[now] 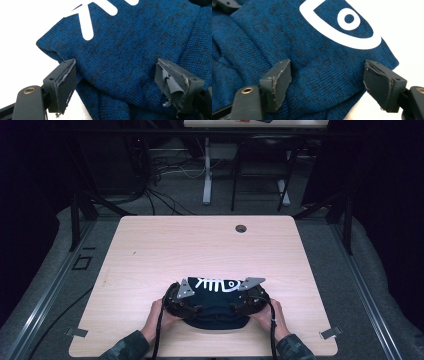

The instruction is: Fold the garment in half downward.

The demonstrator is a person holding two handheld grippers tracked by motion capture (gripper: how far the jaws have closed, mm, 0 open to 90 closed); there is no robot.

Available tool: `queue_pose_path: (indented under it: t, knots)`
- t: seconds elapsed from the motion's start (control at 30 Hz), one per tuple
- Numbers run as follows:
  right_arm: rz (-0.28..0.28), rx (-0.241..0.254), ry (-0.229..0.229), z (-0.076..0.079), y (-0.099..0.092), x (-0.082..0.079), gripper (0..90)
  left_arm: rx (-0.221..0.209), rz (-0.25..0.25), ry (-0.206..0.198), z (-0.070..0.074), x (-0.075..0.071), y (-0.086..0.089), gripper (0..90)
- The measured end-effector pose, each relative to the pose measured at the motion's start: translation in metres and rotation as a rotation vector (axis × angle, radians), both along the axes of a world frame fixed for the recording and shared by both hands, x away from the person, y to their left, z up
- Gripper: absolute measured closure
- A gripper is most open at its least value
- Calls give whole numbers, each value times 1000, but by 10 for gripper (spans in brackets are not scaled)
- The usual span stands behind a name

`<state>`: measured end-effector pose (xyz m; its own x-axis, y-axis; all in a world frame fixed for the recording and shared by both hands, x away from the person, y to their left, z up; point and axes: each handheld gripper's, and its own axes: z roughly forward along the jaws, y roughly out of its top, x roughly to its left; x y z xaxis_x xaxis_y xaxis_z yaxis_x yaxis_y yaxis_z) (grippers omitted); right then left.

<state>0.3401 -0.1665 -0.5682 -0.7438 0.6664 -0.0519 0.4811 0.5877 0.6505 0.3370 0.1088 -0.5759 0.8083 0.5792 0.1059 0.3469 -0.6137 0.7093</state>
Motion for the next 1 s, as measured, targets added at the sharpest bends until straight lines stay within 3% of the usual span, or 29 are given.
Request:
queue_pose_path:
  t: [0.27, 0.37, 0.5, 0.8, 1.0]
  knots:
    - [-17, 24, 21, -2, -3, 6, 149, -53, 11, 28, 0, 2, 5, 135]
    - [-55, 57, 28, -1, -4, 7, 67, -50, 29, 2, 4, 2, 7, 33]
    - [-67, 91, 20, 8, -9, 3, 38, -58, 36, -16, 12, 0, 13, 2]
    - [-107, 107, -29, 28, -32, -15, 32, -68, 121, -48, 23, 0, 48, 0]
    - [-145, 78, -29, 31, -52, -21, 35, -61, 186, -47, 21, 3, 73, 0]
